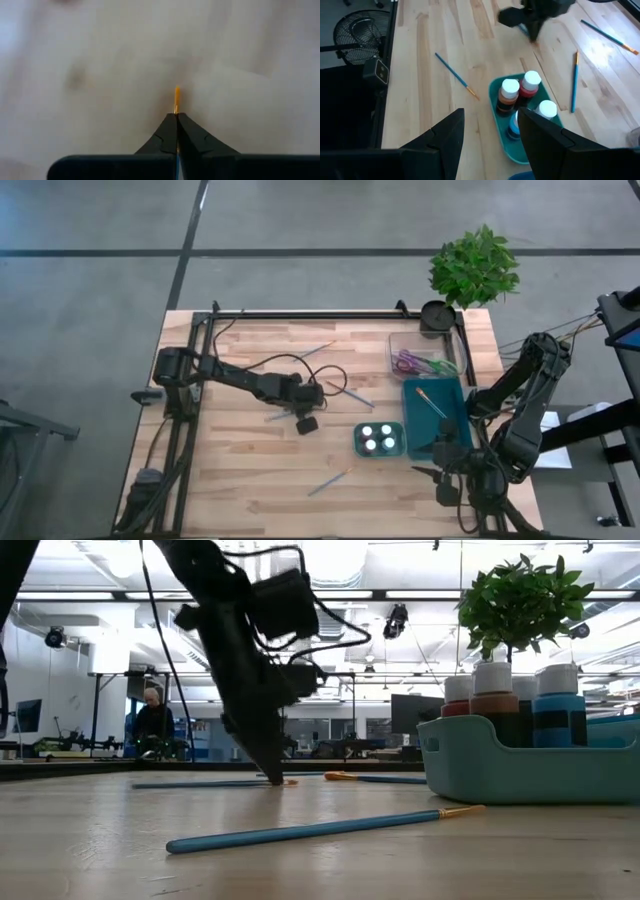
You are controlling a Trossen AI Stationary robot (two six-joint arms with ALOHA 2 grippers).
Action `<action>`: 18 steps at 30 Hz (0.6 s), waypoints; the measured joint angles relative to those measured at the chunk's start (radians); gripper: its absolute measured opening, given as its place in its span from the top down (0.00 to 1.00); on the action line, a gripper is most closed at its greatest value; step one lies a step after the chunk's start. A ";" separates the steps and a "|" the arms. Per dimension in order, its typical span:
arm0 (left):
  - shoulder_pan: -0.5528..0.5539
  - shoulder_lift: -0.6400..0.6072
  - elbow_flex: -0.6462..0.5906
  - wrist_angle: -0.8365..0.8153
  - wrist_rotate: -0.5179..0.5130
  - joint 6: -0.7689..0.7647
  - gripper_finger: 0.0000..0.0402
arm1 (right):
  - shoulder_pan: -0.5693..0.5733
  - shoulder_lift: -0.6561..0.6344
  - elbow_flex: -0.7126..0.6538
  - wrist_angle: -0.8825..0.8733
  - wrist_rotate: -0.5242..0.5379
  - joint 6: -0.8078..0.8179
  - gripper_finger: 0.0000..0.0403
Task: Pick & Place Paint Supplies
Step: Put the blue paintbrush into the blue bin
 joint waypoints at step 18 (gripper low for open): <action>-0.064 -0.109 0.005 0.150 0.006 0.047 1.00 | 0.002 0.000 -0.070 0.135 0.120 -0.116 0.55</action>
